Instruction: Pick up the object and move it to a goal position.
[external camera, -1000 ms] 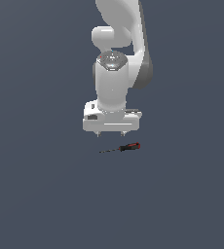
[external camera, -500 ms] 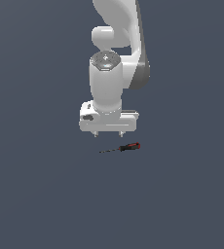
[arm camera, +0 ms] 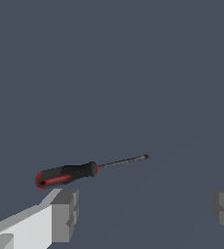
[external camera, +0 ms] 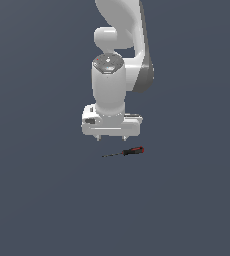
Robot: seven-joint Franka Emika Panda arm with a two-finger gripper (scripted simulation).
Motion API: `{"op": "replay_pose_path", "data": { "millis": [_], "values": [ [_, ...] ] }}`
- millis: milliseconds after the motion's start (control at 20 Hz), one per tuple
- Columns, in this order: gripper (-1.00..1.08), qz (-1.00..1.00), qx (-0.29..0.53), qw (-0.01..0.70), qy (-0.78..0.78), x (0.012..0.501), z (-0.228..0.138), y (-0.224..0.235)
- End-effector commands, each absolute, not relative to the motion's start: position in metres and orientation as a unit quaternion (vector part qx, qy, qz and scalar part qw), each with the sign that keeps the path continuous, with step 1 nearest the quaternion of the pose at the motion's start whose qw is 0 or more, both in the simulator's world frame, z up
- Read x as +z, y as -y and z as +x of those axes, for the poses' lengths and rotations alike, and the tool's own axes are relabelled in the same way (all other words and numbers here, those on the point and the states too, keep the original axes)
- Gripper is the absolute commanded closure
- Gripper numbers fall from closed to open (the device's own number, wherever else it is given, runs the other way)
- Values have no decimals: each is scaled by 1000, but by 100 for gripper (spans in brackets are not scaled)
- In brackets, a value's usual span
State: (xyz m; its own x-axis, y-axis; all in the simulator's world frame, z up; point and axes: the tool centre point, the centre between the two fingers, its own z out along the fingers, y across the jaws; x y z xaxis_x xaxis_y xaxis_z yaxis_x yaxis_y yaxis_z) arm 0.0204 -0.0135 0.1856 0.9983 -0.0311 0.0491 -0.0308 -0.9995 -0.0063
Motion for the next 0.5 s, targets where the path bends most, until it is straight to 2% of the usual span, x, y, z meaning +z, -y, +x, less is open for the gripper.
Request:
{"op": "replay_pose_path", "data": {
  "millis": [0, 450],
  "values": [
    [-92, -999, -24, 3, -25, 184, 20, 12],
    [-92, -995, -20, 7, -94, 170, 19, 5]
  ]
}}
